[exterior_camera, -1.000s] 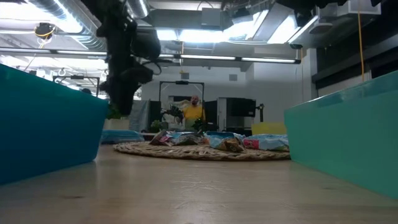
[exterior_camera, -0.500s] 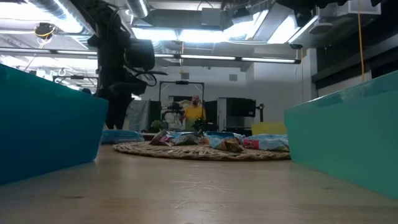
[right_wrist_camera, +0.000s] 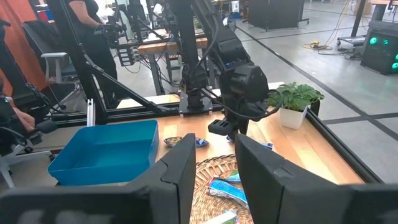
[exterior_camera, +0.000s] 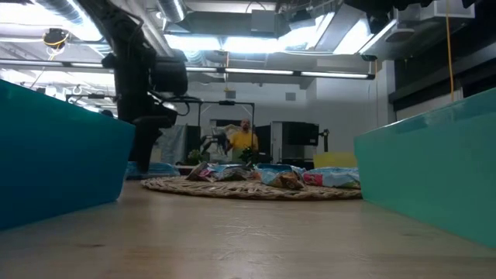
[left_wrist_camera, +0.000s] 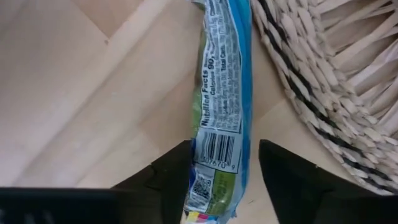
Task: Pick and place Granola Bars by type
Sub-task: Put the blue granola bar into the blue bin
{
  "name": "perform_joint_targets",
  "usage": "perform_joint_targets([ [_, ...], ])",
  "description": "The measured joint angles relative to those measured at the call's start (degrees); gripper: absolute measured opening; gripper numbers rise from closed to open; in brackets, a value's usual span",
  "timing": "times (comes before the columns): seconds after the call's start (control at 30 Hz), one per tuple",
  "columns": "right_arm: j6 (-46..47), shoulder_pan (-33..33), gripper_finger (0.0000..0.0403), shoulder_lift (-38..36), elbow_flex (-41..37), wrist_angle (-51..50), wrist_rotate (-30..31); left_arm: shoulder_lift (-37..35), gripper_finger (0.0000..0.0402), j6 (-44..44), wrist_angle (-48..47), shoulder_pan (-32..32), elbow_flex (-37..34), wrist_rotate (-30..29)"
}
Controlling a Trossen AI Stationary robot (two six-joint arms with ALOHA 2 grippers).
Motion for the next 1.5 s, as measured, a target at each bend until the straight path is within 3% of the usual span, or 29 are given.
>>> perform_joint_targets([
  [0.3,-0.3,0.0,0.0117,0.0,0.0,0.0,0.0,0.0,0.0083,-4.3,0.2,-0.1,-0.3,1.2],
  [0.5,-0.3,0.0,0.0117,0.0,0.0,0.0,0.0,0.0,0.0048,-8.4,-0.2,-2.5,0.1,2.3],
  [0.9,-0.3,0.0,0.0117,0.0,0.0,-0.3,0.0,-3.0,0.0043,-11.5,-0.3,-11.2,9.2,2.1],
  [1.13,-0.4,0.0,0.0117,0.0,0.0,-0.3,0.0,-9.6,0.0043,-13.2,-0.2,-15.3,14.8,-1.4],
  [1.5,-0.4,0.0,0.0117,0.0,0.0,-0.2,0.0,-22.6,0.0043,-16.9,0.1,-24.0,16.5,-5.5],
])
